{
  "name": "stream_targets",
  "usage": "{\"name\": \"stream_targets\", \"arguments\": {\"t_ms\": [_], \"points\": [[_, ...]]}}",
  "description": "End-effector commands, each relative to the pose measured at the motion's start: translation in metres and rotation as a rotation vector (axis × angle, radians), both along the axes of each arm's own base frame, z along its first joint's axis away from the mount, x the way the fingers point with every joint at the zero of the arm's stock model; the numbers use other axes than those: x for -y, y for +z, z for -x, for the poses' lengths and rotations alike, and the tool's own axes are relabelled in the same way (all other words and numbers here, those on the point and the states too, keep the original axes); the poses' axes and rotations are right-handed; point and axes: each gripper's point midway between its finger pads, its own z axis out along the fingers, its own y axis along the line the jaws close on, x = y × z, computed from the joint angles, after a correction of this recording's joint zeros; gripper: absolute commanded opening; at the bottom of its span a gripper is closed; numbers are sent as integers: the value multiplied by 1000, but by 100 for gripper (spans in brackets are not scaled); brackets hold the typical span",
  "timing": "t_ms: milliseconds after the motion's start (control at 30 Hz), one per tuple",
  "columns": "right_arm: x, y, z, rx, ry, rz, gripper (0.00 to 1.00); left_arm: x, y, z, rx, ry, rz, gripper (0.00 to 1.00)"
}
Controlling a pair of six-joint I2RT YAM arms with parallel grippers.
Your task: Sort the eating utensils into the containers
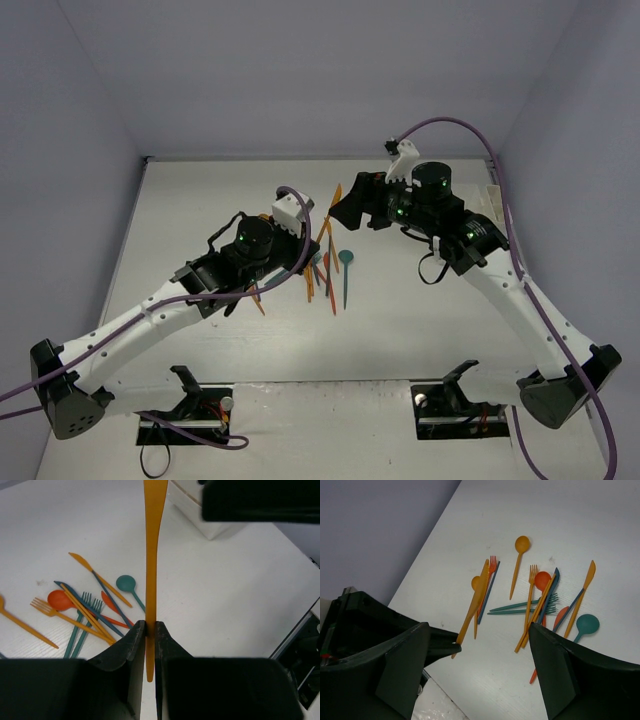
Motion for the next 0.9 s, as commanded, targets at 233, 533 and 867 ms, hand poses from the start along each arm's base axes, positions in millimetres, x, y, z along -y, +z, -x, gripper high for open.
{"name": "stream_targets", "arguments": {"t_ms": [233,533,867], "points": [[-13,40,-16,119,-20,-55,39,23,53,0,120,-61,96,0],[-12,35,-18,130,-32,-35,6,33,50,-3,122,-74,93,0],[19,40,-33,217,-178,50,0,21,35,-14,90,29,75,67]]}}
